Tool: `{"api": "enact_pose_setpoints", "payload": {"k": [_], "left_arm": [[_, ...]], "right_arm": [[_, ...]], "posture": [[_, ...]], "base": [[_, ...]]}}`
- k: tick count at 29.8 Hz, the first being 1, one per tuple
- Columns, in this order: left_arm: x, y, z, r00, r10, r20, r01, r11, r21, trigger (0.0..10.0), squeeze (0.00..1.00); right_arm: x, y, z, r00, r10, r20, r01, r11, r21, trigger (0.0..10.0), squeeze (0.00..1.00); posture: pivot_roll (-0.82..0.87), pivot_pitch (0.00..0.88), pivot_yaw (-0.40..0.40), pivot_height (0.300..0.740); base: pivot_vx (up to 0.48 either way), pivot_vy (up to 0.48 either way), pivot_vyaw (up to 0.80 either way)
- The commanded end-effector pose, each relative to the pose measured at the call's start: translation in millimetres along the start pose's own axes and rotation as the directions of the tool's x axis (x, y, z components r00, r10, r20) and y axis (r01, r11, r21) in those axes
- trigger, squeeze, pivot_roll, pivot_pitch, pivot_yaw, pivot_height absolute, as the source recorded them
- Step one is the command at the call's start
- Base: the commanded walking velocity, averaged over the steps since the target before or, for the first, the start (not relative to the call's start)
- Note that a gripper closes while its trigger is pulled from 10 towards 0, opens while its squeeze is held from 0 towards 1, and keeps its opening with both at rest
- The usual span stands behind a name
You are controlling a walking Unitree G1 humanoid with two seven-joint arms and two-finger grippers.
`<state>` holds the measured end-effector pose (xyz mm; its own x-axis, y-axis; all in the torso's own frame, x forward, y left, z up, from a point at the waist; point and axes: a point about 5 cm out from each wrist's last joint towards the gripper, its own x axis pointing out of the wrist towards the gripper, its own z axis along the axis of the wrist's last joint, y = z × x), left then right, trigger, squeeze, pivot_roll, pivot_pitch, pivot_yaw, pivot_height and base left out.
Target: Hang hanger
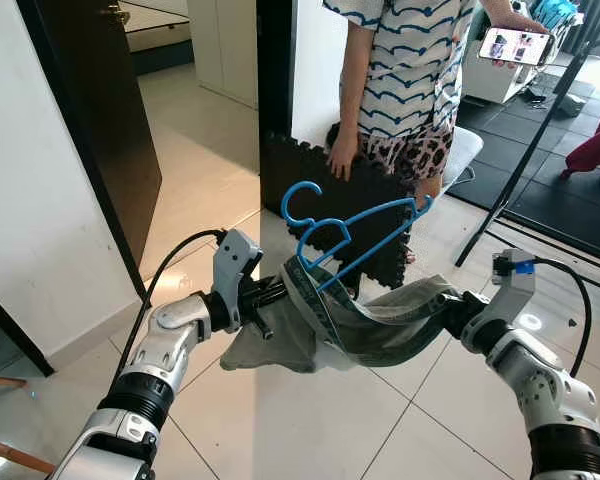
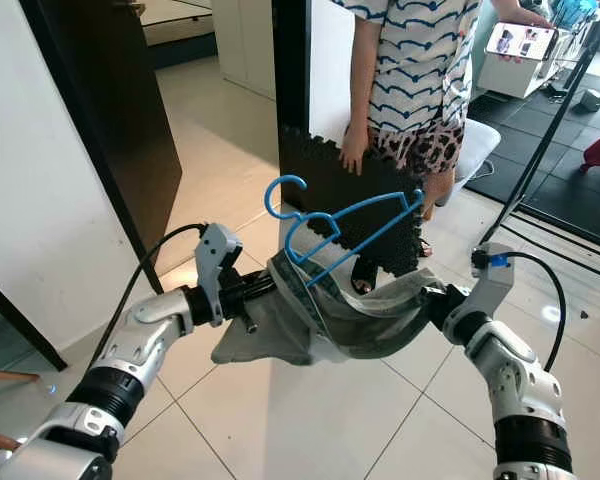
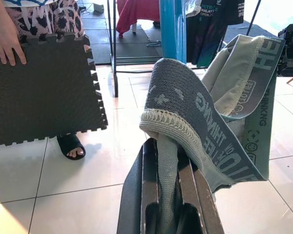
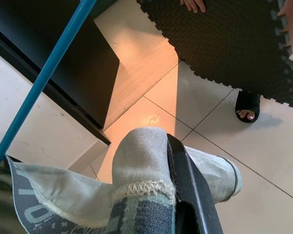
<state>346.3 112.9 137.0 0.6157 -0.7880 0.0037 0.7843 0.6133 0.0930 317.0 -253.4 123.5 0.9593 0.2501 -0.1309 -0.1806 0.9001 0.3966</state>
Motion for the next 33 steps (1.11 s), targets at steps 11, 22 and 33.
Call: {"api": "enact_pose_setpoints", "payload": {"k": [11,22,33], "left_arm": [[-0.6,4.0,3.2,1.0,0.004,0.004,-0.004,1.0,0.013,10.0,0.0],[1.8,2.8,5.9,1.0,0.006,0.025,-0.006,1.0,0.005,10.0,0.0],[3.0,2.5,6.0,0.999,0.003,0.034,-0.003,1.0,-0.021,10.0,0.0]], "right_arm": [[0.9,1.2,-2.1,1.0,0.001,0.007,-0.001,1.0,0.028,10.0,0.0],[3.0,2.2,-1.1,1.0,0.007,-0.005,-0.007,1.0,0.018,10.0,0.0],[2.8,0.8,-1.1,1.0,0.007,-0.014,-0.007,1.0,0.029,10.0,0.0]], "posture": [[0.0,0.082,-0.021,0.74],[-0.01,0.085,-0.041,0.74],[-0.01,0.078,-0.044,0.74]], "base": [[0.0,0.0,0.0],[0.0,0.0,0.0],[0.0,0.0,0.0]]}}
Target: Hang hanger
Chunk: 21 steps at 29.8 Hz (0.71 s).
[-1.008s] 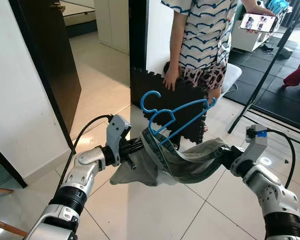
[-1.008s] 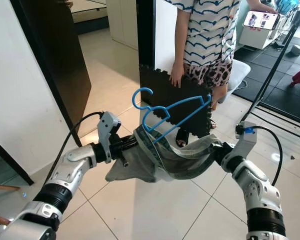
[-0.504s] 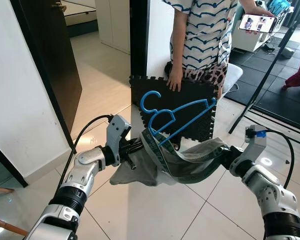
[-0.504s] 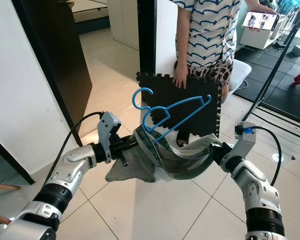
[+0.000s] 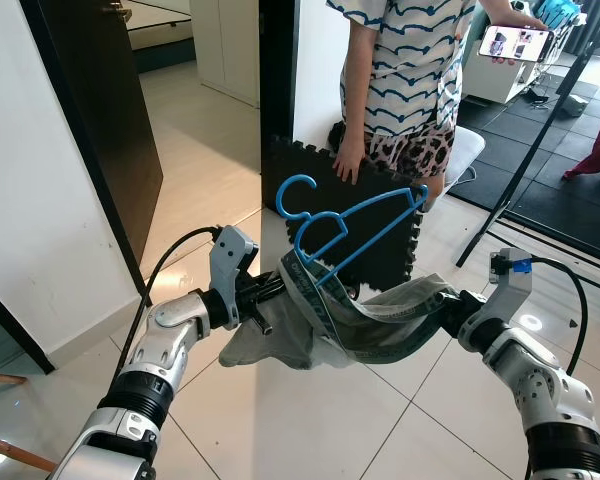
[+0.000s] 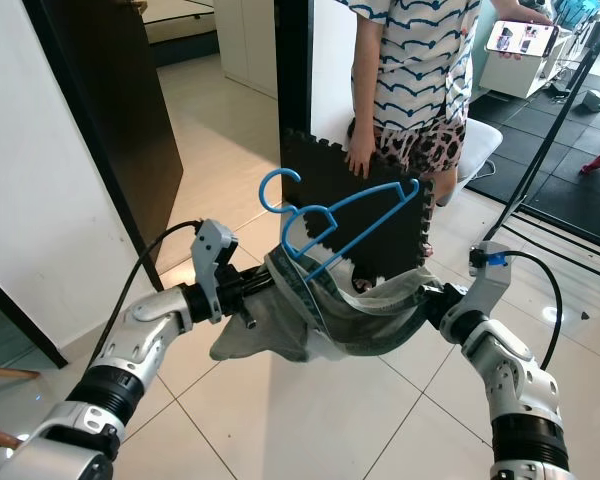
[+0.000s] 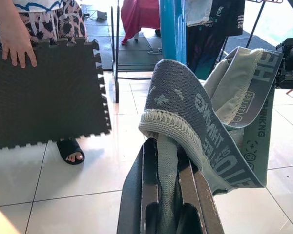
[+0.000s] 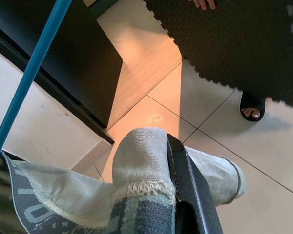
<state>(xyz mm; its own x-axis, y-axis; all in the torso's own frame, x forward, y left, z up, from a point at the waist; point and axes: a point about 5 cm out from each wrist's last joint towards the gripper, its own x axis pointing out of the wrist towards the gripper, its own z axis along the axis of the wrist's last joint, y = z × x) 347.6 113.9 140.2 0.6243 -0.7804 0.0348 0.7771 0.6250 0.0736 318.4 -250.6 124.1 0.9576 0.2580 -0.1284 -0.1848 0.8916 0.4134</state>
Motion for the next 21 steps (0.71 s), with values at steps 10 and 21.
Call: {"api": "enact_pose_setpoints", "payload": {"k": [10,21], "left_arm": [[3.8,-1.9,2.4,1.0,-0.022,0.005,0.022,1.0,-0.004,10.0,0.0],[1.0,0.2,2.6,1.0,-0.018,0.006,0.018,1.0,-0.014,10.0,0.0]], "right_arm": [[-0.4,-1.6,-1.8,1.0,0.001,-0.013,-0.001,1.0,0.017,10.0,0.0],[-1.6,-3.0,-1.4,1.0,-0.003,-0.005,0.003,0.999,0.042,10.0,0.0]], "posture": [[-0.01,0.078,-0.038,0.74],[-0.01,0.093,-0.036,0.74]], "base": [[0.0,0.0,0.0],[0.0,0.0,0.0]]}}
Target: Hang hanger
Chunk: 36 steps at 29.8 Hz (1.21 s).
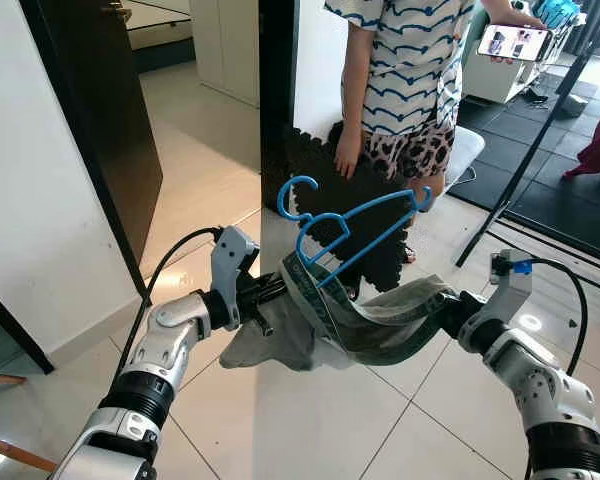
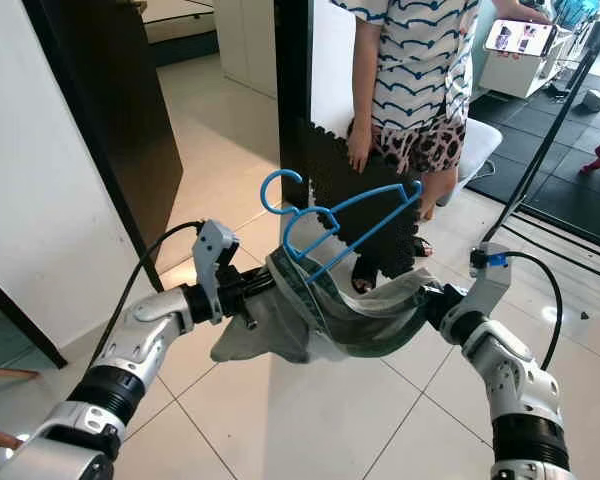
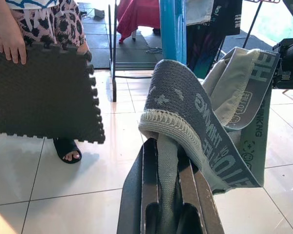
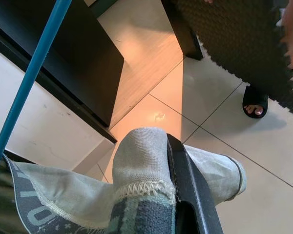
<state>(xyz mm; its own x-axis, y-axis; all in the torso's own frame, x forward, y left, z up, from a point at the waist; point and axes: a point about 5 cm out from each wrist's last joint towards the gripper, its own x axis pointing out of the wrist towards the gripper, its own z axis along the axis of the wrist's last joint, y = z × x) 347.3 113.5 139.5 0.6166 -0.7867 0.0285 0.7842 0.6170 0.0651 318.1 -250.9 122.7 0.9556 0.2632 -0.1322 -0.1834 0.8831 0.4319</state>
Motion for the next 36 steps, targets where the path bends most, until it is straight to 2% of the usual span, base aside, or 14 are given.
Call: {"api": "enact_pose_setpoints", "payload": {"k": [1,36], "left_arm": [[0.9,0.7,3.3,1.0,-0.007,0.012,0.007,1.0,-0.005,10.0,0.0],[2.4,1.3,5.4,1.0,-0.016,0.018,0.017,1.0,-0.013,10.0,0.0]], "right_arm": [[-1.3,-2.3,-0.1,1.0,-0.006,0.001,0.006,1.0,0.022,10.0,0.0],[-0.1,-1.6,2.6,1.0,-0.007,0.011,0.007,0.999,0.033,10.0,0.0]], "posture": [[-0.01,0.093,-0.036,0.74],[-0.02,0.097,-0.032,0.74]], "base": [[0.0,0.0,0.0],[0.0,0.0,0.0]]}}
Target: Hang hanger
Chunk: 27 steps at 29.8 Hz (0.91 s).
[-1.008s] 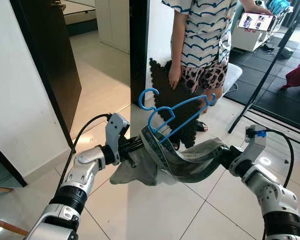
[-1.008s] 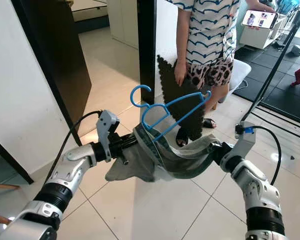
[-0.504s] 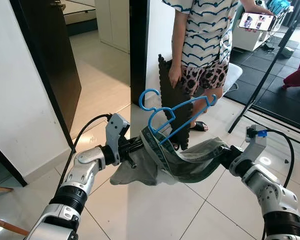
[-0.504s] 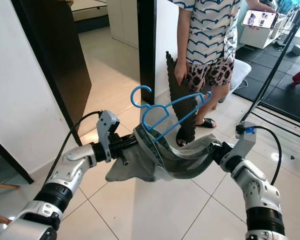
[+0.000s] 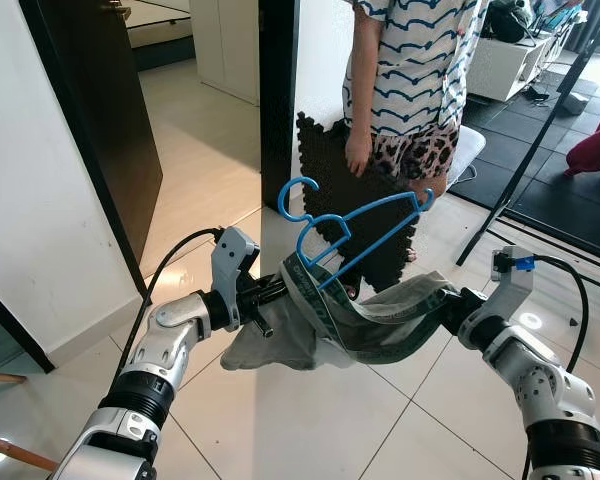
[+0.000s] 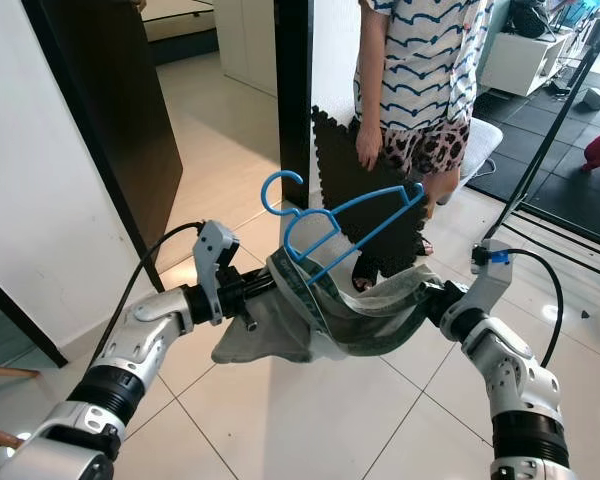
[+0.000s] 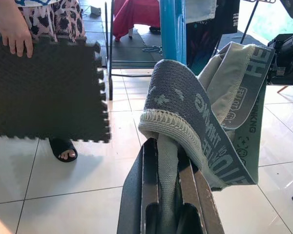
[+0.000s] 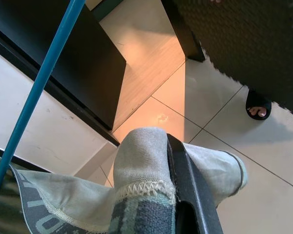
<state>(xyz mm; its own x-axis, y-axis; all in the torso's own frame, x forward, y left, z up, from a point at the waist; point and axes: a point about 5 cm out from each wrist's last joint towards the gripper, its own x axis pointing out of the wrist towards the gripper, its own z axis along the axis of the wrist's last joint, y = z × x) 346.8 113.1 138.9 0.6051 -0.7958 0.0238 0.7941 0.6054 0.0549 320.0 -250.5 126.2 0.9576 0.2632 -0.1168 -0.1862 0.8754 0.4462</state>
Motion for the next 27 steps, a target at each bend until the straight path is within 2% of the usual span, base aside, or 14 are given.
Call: {"api": "enact_pose_setpoints", "payload": {"k": [1,27], "left_arm": [[2.4,2.0,6.0,1.0,-0.002,0.021,0.002,1.0,-0.003,10.0,0.0],[2.7,0.8,4.5,1.0,-0.004,0.018,0.005,1.0,-0.007,10.0,0.0]], "right_arm": [[-1.6,-3.0,-0.7,1.0,-0.013,-0.003,0.013,1.0,0.018,10.0,0.0],[-2.4,-4.4,-2.2,1.0,-0.012,-0.013,0.013,1.0,0.019,10.0,0.0]], "posture": [[-0.02,0.097,-0.032,0.74],[-0.01,0.085,-0.042,0.74]], "base": [[0.0,0.0,0.0],[0.0,0.0,0.0]]}}
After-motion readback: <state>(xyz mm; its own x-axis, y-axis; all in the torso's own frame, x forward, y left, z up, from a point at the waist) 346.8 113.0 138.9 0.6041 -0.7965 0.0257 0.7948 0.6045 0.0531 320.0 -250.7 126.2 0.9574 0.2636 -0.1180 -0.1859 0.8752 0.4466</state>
